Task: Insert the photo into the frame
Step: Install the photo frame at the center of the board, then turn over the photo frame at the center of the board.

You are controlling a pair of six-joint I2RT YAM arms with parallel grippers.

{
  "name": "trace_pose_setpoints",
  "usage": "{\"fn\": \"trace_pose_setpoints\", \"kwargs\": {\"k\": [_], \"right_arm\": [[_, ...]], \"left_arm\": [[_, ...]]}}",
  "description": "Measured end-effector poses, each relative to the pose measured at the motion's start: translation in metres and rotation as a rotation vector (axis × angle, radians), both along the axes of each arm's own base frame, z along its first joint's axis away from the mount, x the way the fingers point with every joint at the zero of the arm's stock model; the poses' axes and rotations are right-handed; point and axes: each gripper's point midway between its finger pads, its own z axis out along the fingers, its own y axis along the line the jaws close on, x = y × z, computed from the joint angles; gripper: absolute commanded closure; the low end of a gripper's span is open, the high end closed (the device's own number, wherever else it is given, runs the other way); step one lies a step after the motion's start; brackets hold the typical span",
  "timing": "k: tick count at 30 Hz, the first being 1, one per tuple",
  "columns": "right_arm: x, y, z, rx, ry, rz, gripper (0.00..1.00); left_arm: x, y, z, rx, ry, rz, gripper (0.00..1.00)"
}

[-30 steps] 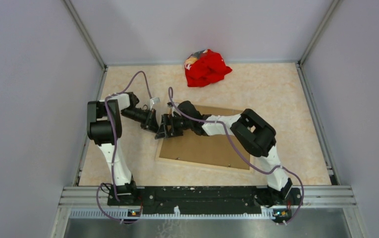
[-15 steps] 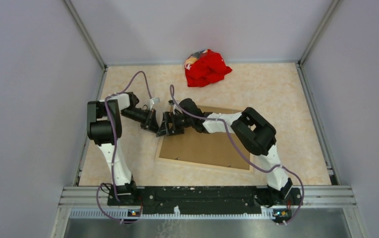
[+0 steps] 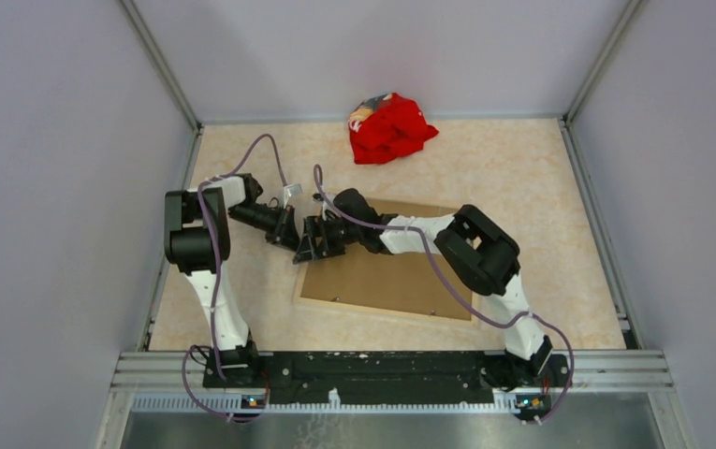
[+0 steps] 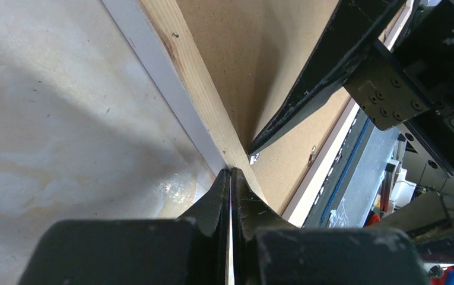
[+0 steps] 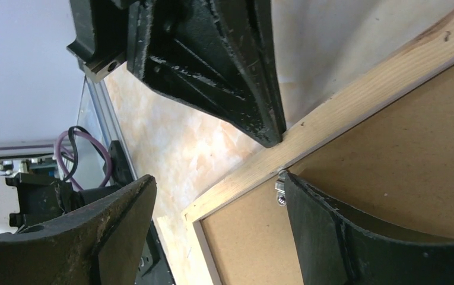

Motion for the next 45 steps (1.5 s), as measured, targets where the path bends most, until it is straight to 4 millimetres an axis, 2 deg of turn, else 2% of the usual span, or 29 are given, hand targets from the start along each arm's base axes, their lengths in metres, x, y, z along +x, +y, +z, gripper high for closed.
{"fn": "trace_pose_setpoints", "kwargs": {"k": [2,12,15,20,23,24,26,27,28,29,31,34,37,41,45], "right_arm": [[-0.005,0.002,-0.001,-0.005,-0.009,0.012,0.21],[-0.004,0.002,0.000,-0.020,-0.015,0.019,0.21],[-0.001,0.002,0.000,-0.044,-0.019,0.026,0.15],[0.018,-0.016,0.001,-0.131,-0.112,0.005,0.13],[0.023,-0.042,0.010,-0.216,-0.223,-0.004,0.14],[0.021,-0.054,0.013,-0.252,-0.269,-0.002,0.15],[0.009,-0.074,0.021,-0.308,-0.354,0.016,0.16],[-0.003,-0.085,0.024,-0.334,-0.399,0.039,0.16],[-0.015,-0.093,0.026,-0.353,-0.430,0.061,0.16],[-0.031,-0.103,0.025,-0.373,-0.466,0.095,0.17],[-0.060,-0.120,0.021,-0.402,-0.509,0.156,0.17],[-0.102,-0.150,0.003,-0.452,-0.560,0.253,0.18],[-0.126,-0.172,-0.013,-0.501,-0.574,0.321,0.22],[-0.129,-0.177,-0.018,-0.522,-0.607,0.332,0.35],[-0.125,-0.174,-0.016,-0.523,-0.652,0.325,0.45]], "left_arm": [[0.000,0.000,0.000,0.000,0.000,0.000,0.98],[0.000,0.000,0.000,0.000,0.000,0.000,0.98],[0.000,0.000,0.000,0.000,0.000,0.000,0.96],[0.000,0.000,0.000,0.001,0.000,0.000,0.83],[0.000,0.001,-0.001,0.010,-0.004,-0.004,0.65],[0.001,0.001,-0.002,0.014,-0.010,-0.007,0.62],[0.002,0.003,-0.004,0.032,-0.023,-0.016,0.56],[0.003,0.003,-0.004,0.033,-0.023,-0.016,0.46],[0.003,0.003,-0.002,0.033,-0.024,-0.015,0.15],[0.003,0.002,0.001,0.032,-0.026,-0.013,0.03],[0.003,0.001,0.013,0.014,-0.032,-0.006,0.01],[0.009,0.007,0.028,0.048,-0.115,-0.008,0.01],[0.014,0.014,0.041,0.078,-0.178,-0.002,0.01],[0.016,0.020,0.060,0.117,-0.257,0.005,0.01],[0.016,0.028,0.084,0.169,-0.346,0.020,0.01]]}}
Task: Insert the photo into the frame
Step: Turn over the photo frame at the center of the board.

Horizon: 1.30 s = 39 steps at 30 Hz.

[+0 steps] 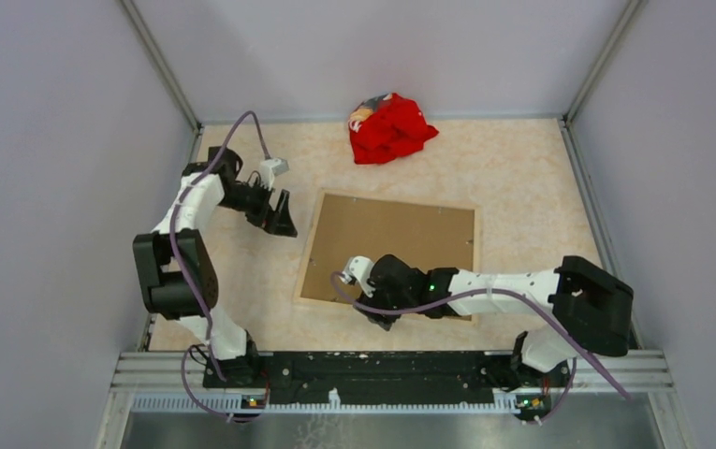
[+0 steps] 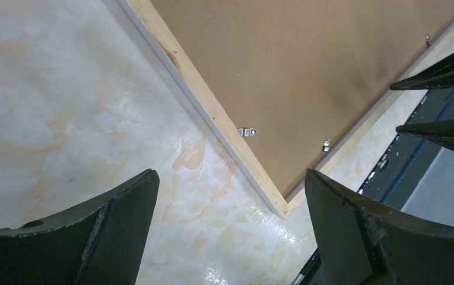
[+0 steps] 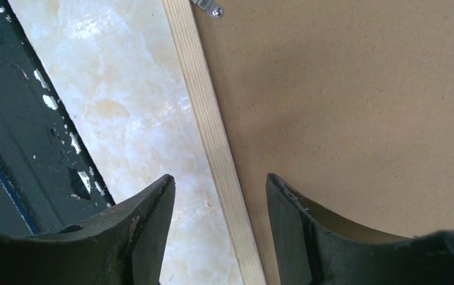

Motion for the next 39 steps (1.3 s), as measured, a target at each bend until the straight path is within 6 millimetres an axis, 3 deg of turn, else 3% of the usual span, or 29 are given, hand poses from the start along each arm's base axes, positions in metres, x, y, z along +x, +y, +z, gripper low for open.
{"fn": "trace_pose_setpoints", "kwargs": {"k": [10,11,15,16,20,28,32,34,39], "right_arm": [[-0.006,0.005,-0.019,-0.066,-0.067,0.054,0.59],[-0.006,0.005,-0.020,-0.071,-0.072,0.055,0.63],[0.002,0.003,-0.020,-0.090,-0.111,0.044,0.96],[0.003,0.004,-0.020,-0.096,-0.116,0.044,1.00],[0.005,0.017,-0.017,-0.107,-0.117,0.067,1.00],[0.007,0.028,0.006,-0.102,-0.090,0.067,1.00],[0.015,0.042,0.035,-0.023,-0.050,0.041,1.00],[0.020,0.047,0.051,0.029,-0.021,0.020,1.00],[0.026,0.060,0.089,0.146,0.039,-0.011,1.00]], "left_arm": [[0.006,0.024,0.064,0.144,-0.263,0.096,0.01],[0.007,0.026,0.074,0.157,-0.305,0.106,0.01],[0.005,0.024,0.099,0.154,-0.423,0.100,0.01],[0.002,0.021,0.102,0.140,-0.443,0.082,0.01],[-0.021,0.008,0.092,0.101,-0.497,-0.059,0.01],[-0.104,0.008,0.022,0.215,-0.649,-0.480,0.01],[-0.126,0.005,0.024,0.310,-0.914,-0.593,0.01],[-0.128,0.001,0.031,0.363,-1.085,-0.634,0.01],[-0.120,-0.004,0.039,0.434,-1.295,-0.715,0.03]]}}
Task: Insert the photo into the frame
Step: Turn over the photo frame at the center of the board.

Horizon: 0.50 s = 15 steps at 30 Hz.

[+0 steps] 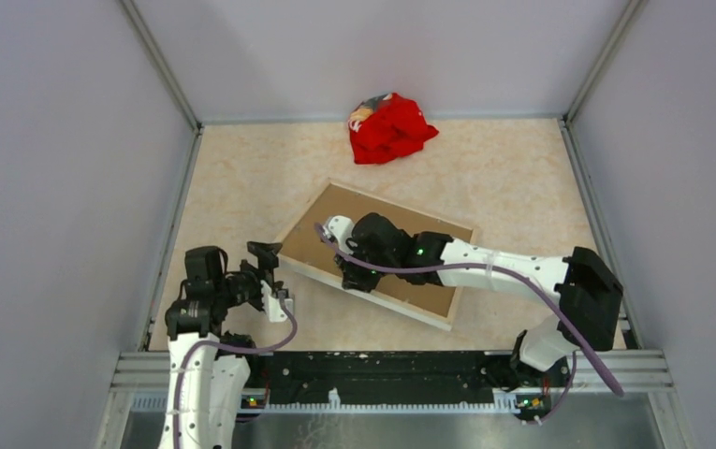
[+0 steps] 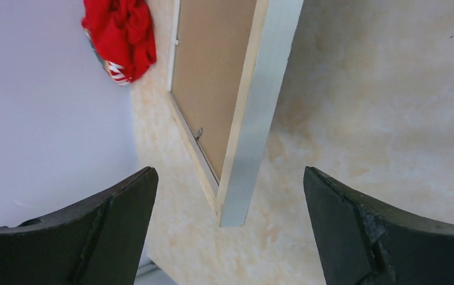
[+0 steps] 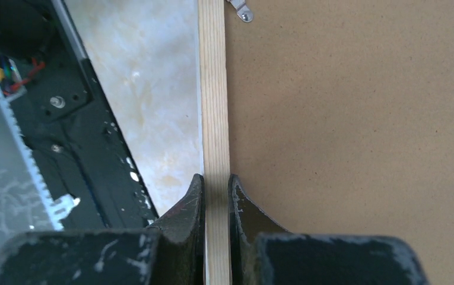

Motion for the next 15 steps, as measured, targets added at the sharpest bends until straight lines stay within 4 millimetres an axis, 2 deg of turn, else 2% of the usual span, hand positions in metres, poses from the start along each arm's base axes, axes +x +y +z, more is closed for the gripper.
{"fn": "trace_pose_setpoints", "kwargs": {"k": [9,12,15], "right_arm": [[-0.006,0.010,0.036,0.065,0.062,0.013,1.00],[-0.007,0.013,0.047,0.077,0.072,0.019,1.00],[-0.008,0.015,0.059,0.091,0.076,0.024,1.00]], "left_arm": [[0.016,-0.003,0.015,0.137,-0.225,-0.144,0.07],[0.018,-0.004,0.010,0.149,-0.216,-0.168,0.12],[0.020,-0.005,-0.001,0.153,-0.173,-0.187,0.23]]}}
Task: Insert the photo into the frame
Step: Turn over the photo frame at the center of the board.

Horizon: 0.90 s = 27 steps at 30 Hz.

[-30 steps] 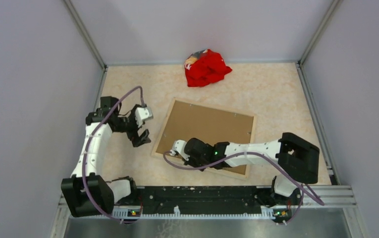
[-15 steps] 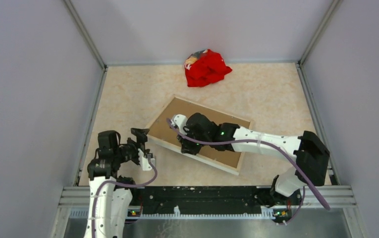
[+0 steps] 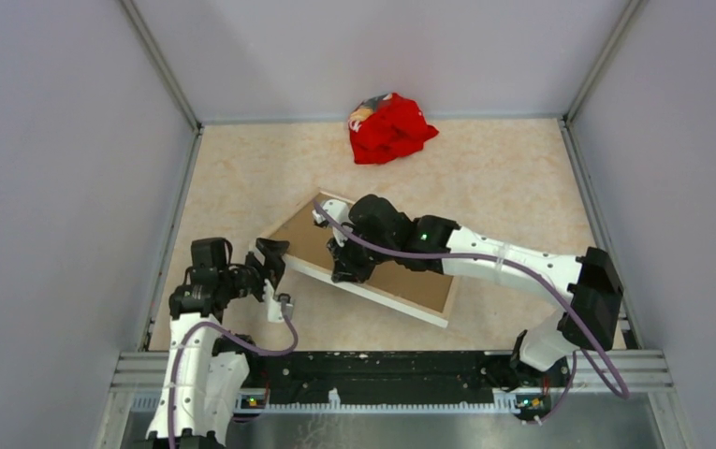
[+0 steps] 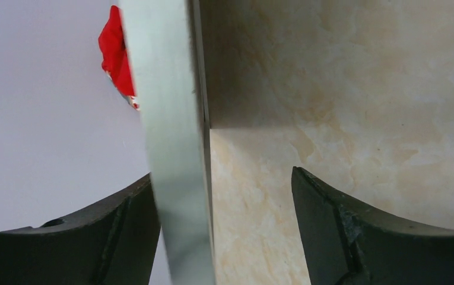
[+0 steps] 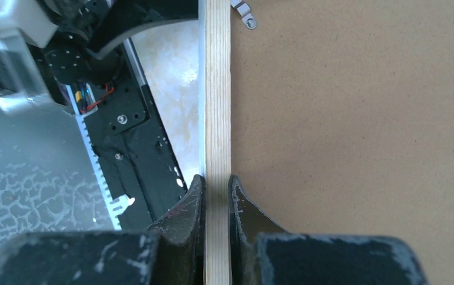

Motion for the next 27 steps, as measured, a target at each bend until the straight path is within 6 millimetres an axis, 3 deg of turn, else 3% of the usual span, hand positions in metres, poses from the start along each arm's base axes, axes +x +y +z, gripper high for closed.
{"fn": "trace_pose_setpoints", "kwargs": {"k": [5,9,14,21,27], "right_arm": [[0.000,0.003,0.008,0.008,0.005,0.000,1.00],[0.001,0.002,0.007,-0.006,0.005,-0.005,0.99],[0.010,-0.001,0.016,-0.021,-0.041,-0.021,0.64],[0.027,-0.009,0.038,-0.040,-0.180,-0.040,0.35],[0.017,-0.029,0.040,-0.131,-0.329,-0.003,0.33]], "left_arm": [[0.008,-0.009,0.002,0.016,-0.014,-0.052,0.47],[0.018,-0.017,0.018,0.026,-0.041,-0.077,0.54],[0.028,-0.020,0.026,0.035,0.019,-0.059,0.68],[0.032,-0.026,0.037,-0.003,0.101,-0.025,0.71],[0.033,-0.028,0.042,-0.022,0.135,-0.012,0.68]]}}
